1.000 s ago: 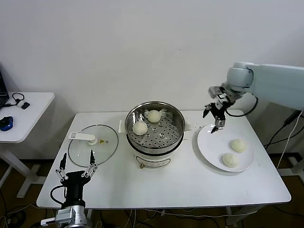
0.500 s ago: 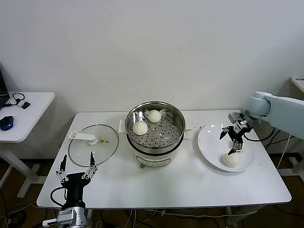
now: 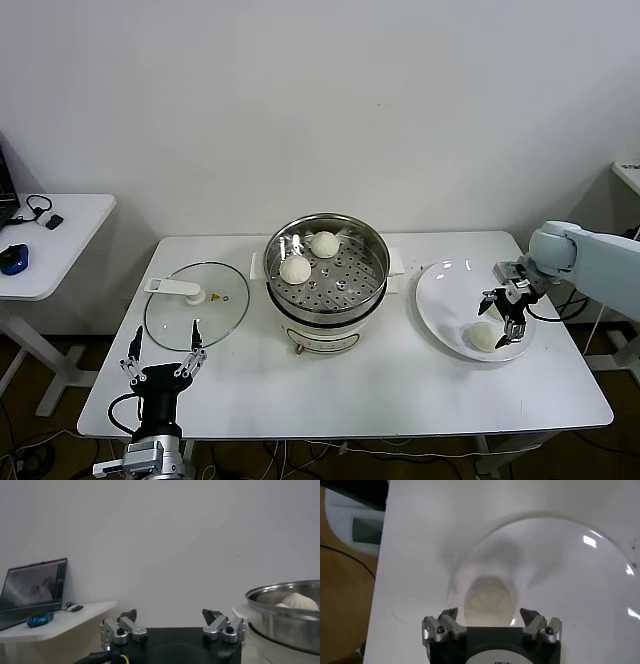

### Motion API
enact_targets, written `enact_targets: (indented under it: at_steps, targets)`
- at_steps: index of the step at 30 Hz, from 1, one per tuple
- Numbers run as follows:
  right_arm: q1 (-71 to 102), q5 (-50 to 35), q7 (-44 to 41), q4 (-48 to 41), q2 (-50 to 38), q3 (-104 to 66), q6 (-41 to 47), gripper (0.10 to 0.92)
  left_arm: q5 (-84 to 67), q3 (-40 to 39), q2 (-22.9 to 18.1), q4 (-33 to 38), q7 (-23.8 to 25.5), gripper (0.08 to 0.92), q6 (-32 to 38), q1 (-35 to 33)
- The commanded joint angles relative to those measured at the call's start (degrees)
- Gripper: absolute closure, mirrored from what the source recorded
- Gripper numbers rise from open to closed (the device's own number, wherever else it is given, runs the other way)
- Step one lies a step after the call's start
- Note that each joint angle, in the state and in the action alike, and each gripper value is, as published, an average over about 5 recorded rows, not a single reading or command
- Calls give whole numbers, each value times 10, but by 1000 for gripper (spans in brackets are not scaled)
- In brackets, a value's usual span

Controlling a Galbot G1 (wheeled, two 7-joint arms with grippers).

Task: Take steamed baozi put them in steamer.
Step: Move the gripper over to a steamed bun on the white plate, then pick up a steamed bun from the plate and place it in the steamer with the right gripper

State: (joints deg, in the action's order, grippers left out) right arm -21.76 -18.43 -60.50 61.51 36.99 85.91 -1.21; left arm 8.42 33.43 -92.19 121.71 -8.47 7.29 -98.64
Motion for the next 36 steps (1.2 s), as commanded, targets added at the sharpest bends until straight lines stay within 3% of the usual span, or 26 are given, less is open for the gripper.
enact_targets:
  at_steps: [1, 15, 24, 28, 36]
  targets:
    - [48, 21, 1, -32, 0, -37, -4, 203, 1, 1, -28, -2, 0, 177, 2, -1]
    - [74, 34, 1, -49, 15, -67, -3, 227, 0, 2, -28, -2, -1, 177, 3, 1]
    - [37, 24, 3, -34, 21, -48, 1, 450, 0, 2, -28, 1, -1, 177, 4, 1]
    - [-24, 1, 4, 7, 16, 1, 1, 503, 0, 2, -28, 2, 0, 177, 3, 1]
    - [-261, -76, -2, 128, 42, 159, -36, 501, 1, -3, -28, 2, 0, 177, 1, 4]
